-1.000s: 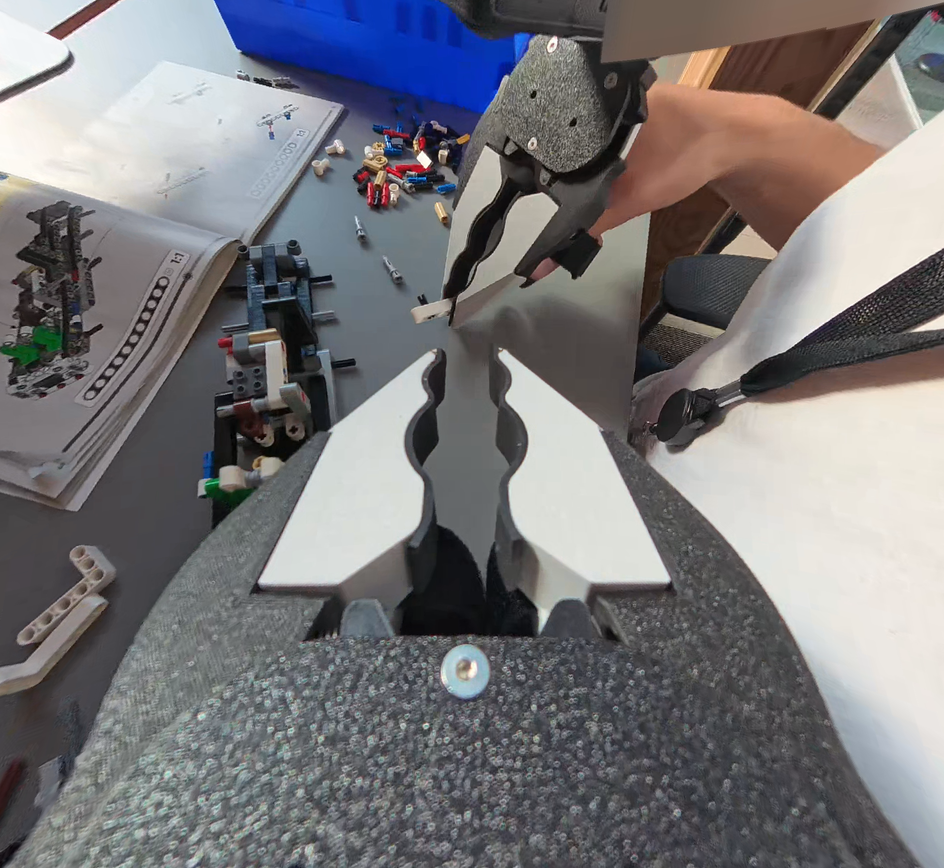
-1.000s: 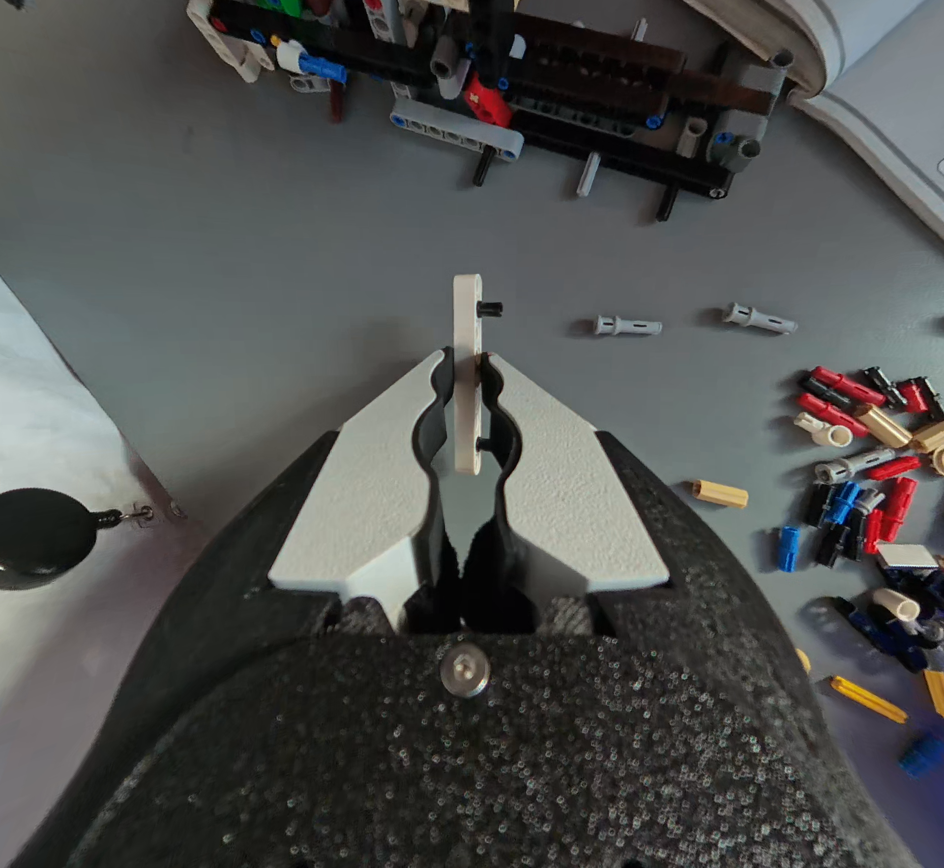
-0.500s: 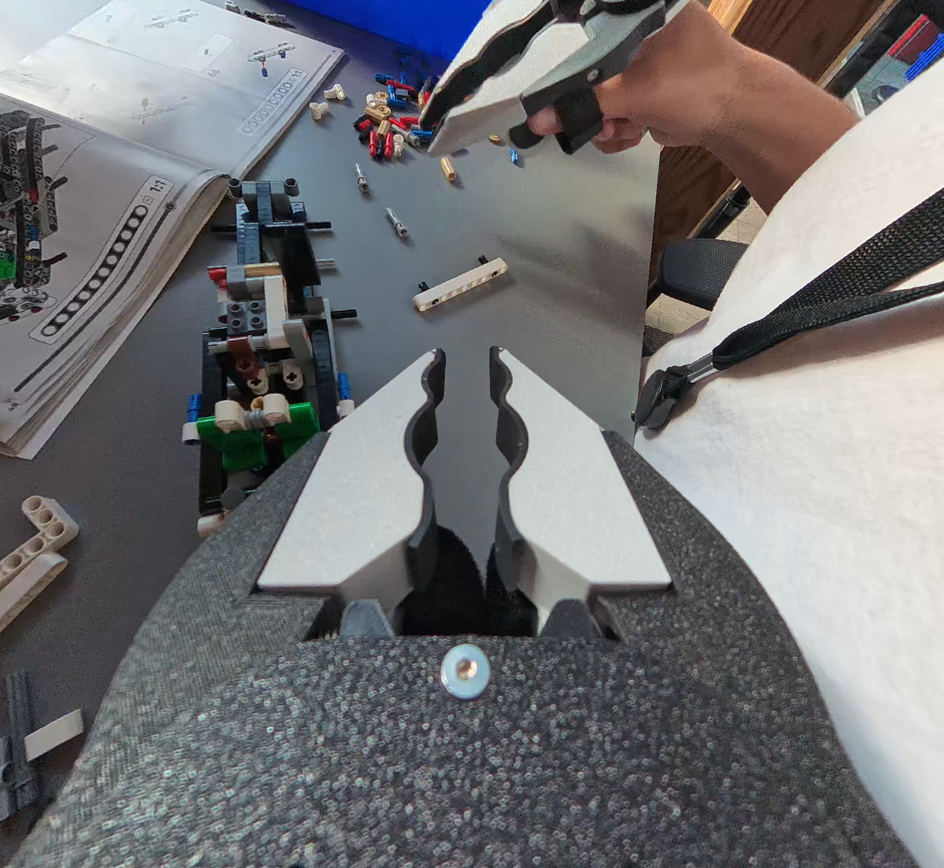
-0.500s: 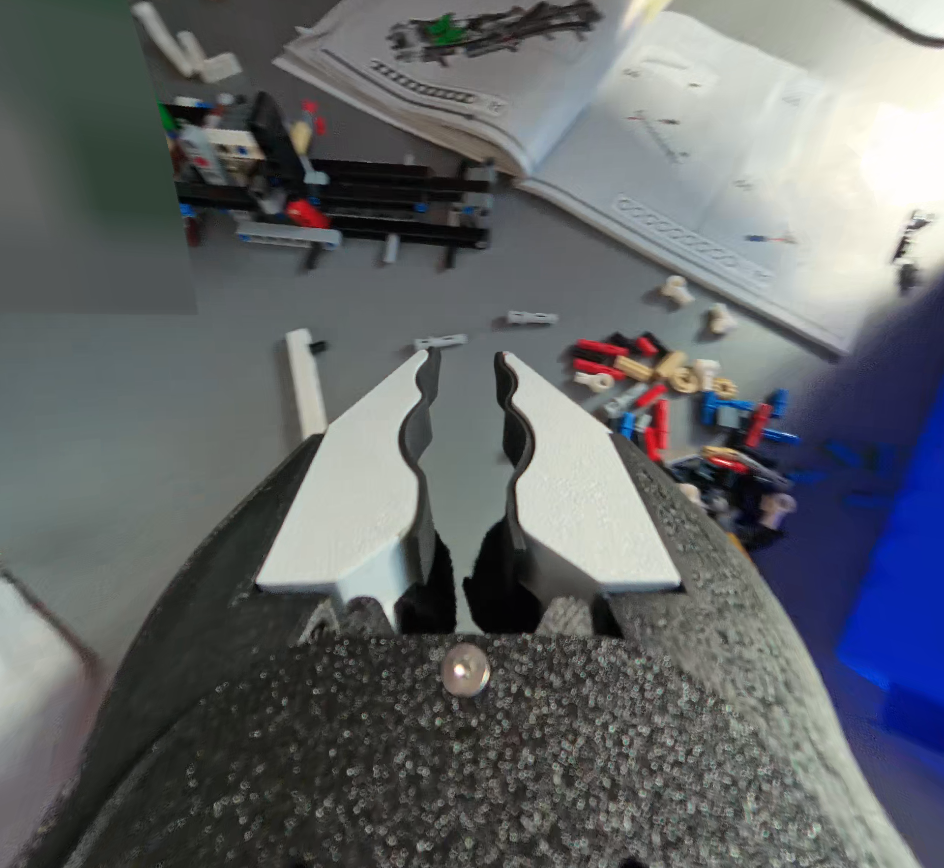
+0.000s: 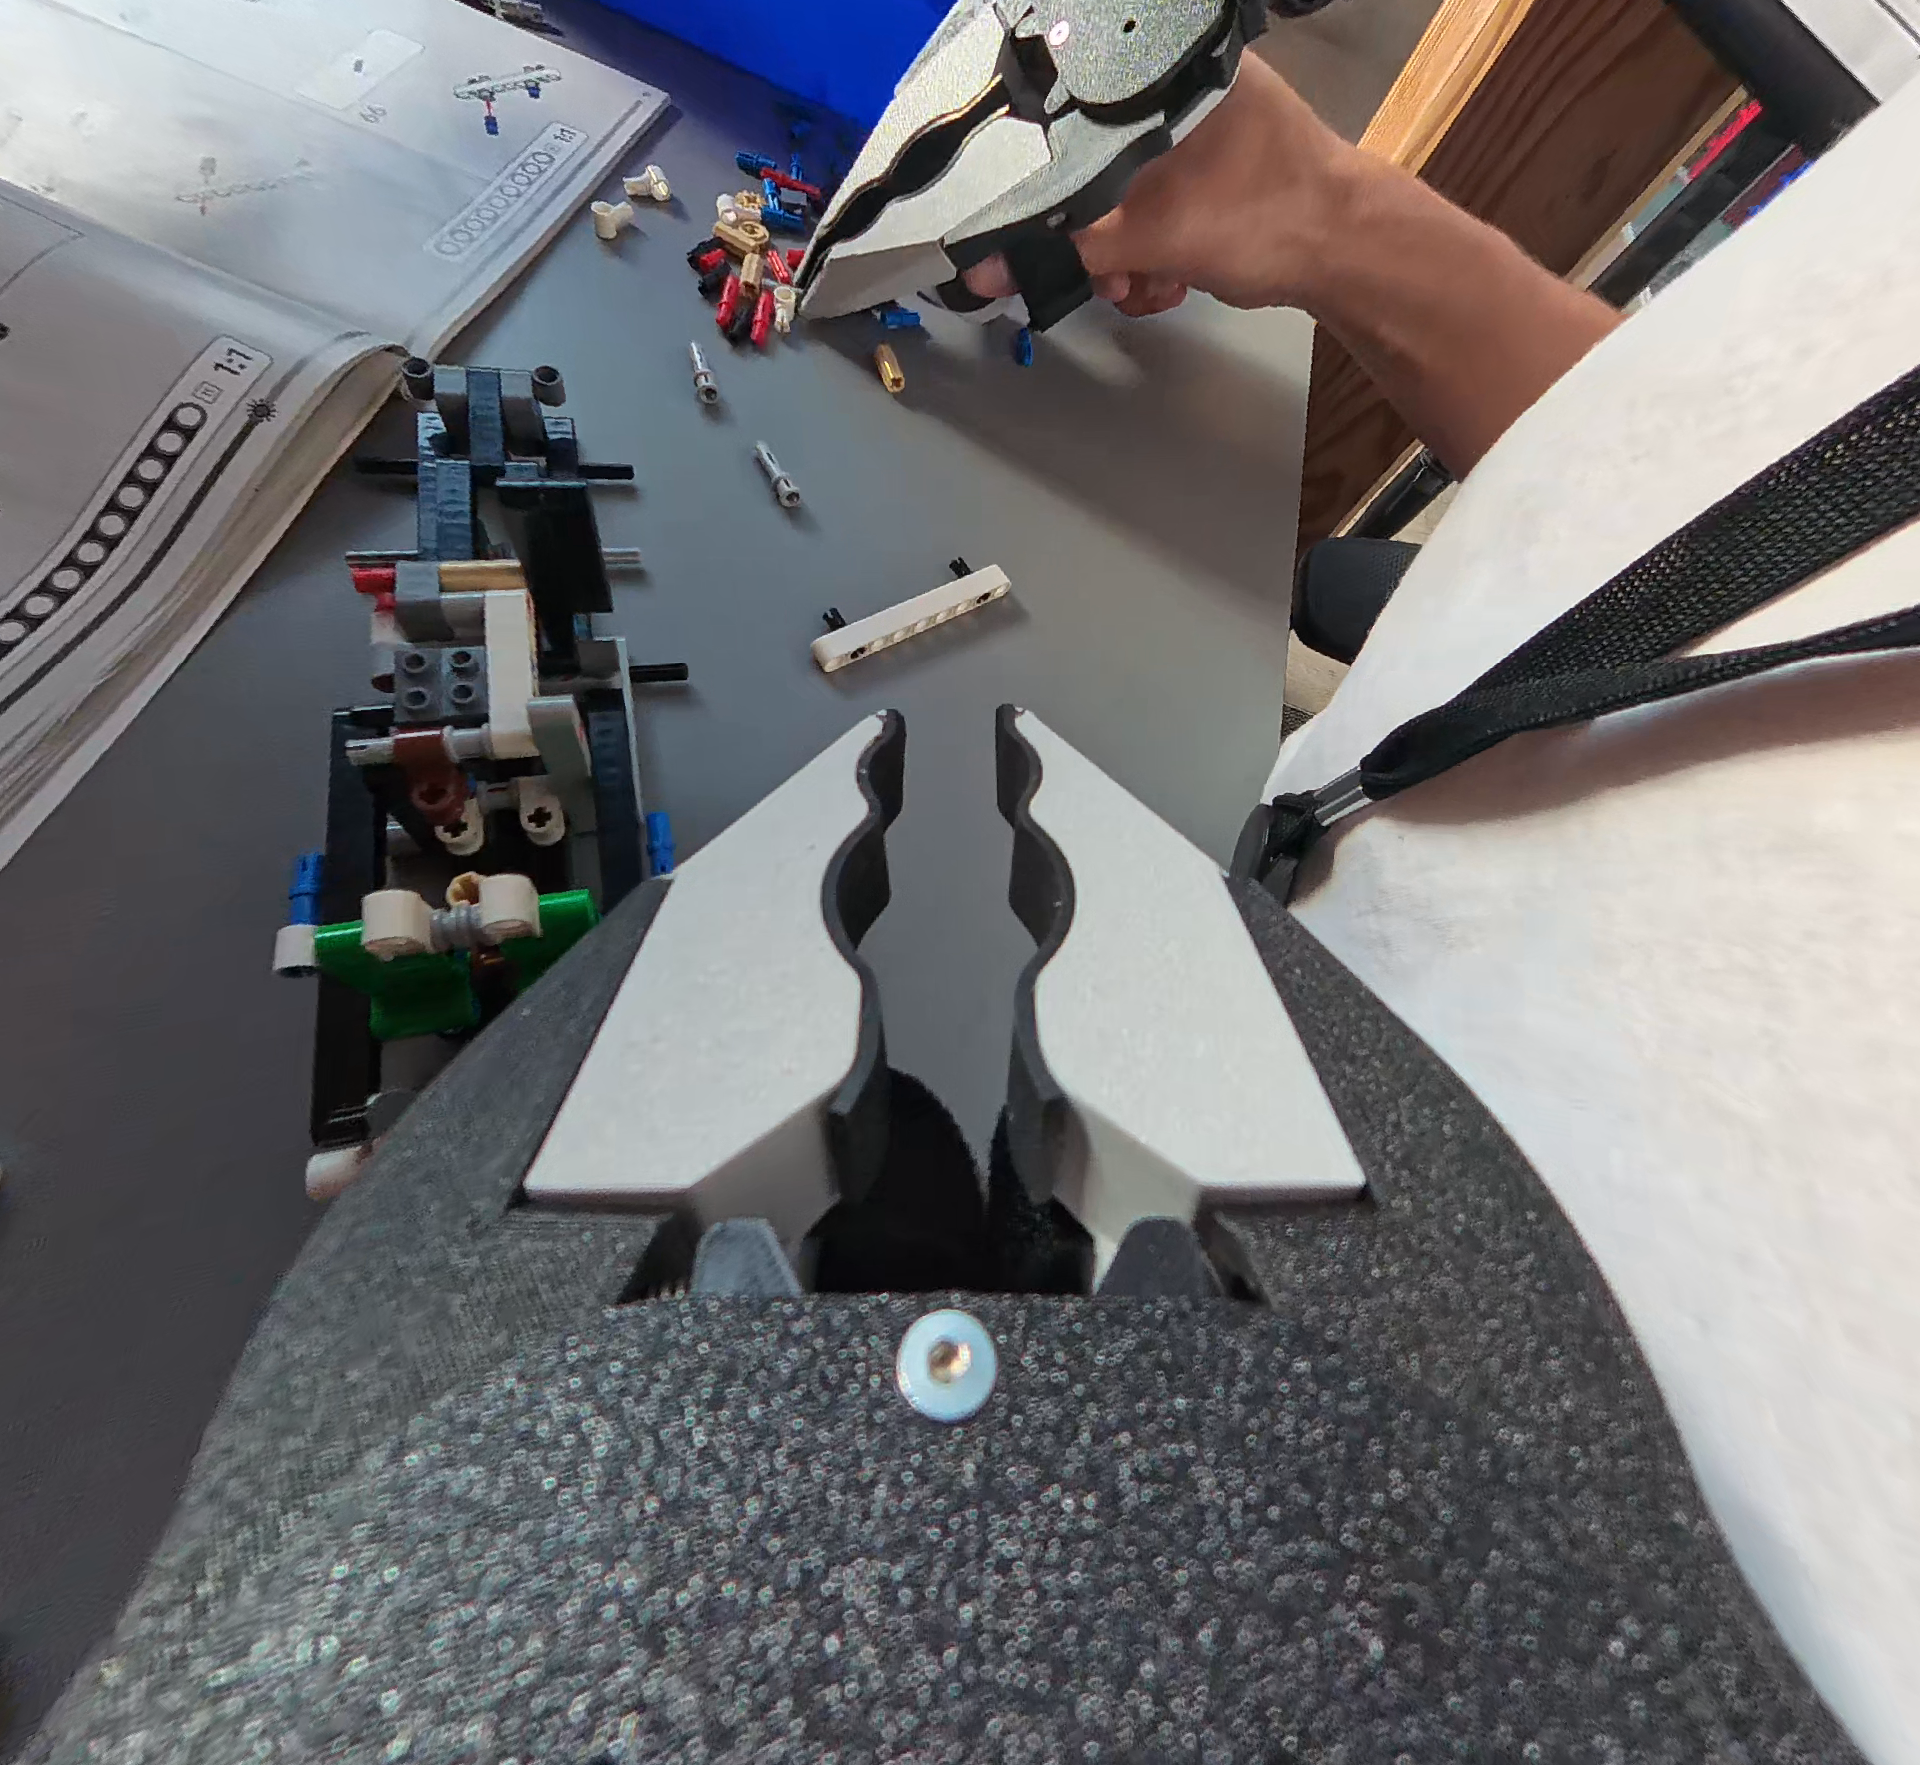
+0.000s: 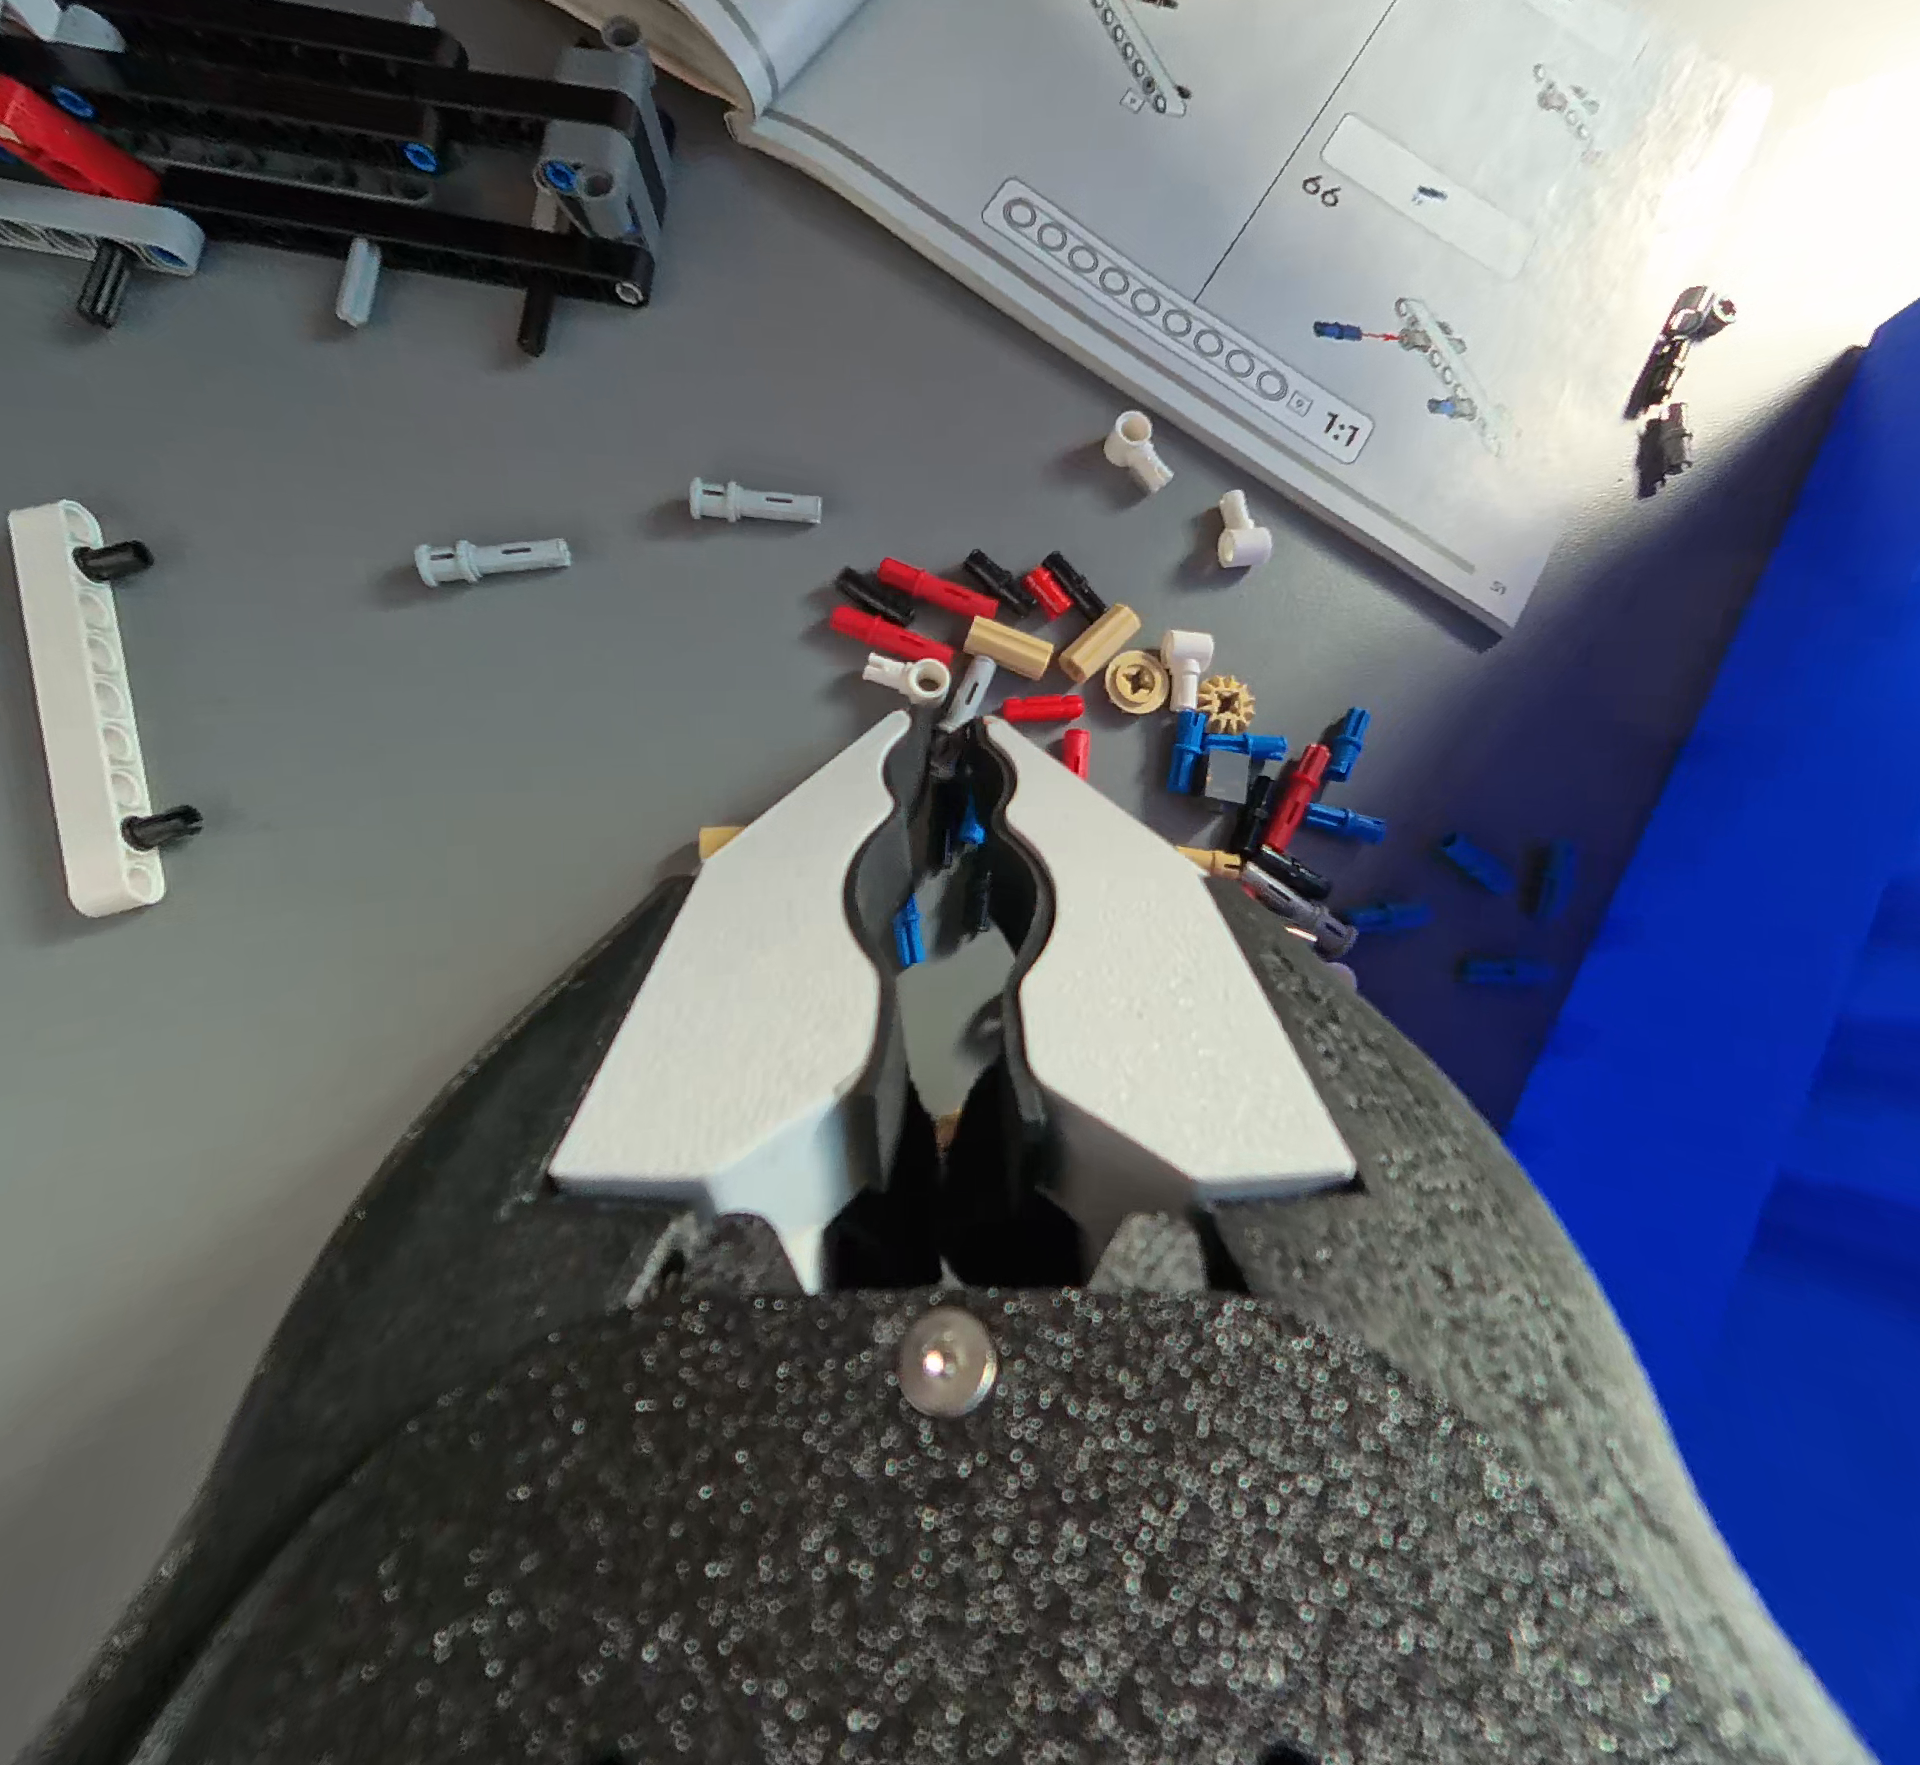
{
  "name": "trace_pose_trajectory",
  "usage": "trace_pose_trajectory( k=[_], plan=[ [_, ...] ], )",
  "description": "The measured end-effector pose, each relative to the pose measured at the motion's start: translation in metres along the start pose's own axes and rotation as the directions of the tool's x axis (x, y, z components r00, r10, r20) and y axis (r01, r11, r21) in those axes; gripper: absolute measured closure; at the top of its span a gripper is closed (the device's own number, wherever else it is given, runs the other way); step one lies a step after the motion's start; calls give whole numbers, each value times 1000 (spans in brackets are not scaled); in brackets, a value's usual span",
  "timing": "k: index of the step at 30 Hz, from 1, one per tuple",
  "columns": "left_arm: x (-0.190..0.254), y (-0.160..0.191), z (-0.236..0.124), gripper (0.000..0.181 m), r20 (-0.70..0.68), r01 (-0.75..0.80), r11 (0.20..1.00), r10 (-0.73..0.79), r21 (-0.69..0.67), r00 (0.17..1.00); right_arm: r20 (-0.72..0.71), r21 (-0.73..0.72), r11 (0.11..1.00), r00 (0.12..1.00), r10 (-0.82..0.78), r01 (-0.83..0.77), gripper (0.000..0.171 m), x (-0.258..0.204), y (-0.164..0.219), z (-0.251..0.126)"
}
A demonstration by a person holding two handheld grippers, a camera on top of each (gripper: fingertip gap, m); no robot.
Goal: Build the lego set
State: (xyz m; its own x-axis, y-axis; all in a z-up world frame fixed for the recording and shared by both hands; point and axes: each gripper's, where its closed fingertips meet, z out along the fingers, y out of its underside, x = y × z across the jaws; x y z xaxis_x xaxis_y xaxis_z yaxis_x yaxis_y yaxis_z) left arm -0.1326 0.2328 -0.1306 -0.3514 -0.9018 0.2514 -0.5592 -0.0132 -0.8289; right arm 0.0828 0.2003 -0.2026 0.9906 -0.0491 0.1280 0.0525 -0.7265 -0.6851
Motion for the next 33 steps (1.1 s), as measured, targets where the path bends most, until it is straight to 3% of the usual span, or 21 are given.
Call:
trace_pose_trajectory(
  k=[6,10,13,20,33],
  plan=[
    [0,-4,15,163,20,-36,999,37,-33,999,-50,70,998,999,6,-3,165,-5,-14,-18],
    [-2,-11,31,160,80,-125,992,126,-20,989,146,204,968,983,115,-143,166,-57,-46,-42],
    [-6,-9,48,157,129,-140,990,140,-15,982,394,189,922,886,243,-337,166,-112,-59,-45],
    [-8,0,61,160,262,-191,981,180,15,948,674,56,739,571,469,-672,166,-161,-68,-48],
    [8,-10,42,166,344,-283,954,236,95,909,738,8,727,495,459,-687,166,-185,-68,-53]
  ],
)
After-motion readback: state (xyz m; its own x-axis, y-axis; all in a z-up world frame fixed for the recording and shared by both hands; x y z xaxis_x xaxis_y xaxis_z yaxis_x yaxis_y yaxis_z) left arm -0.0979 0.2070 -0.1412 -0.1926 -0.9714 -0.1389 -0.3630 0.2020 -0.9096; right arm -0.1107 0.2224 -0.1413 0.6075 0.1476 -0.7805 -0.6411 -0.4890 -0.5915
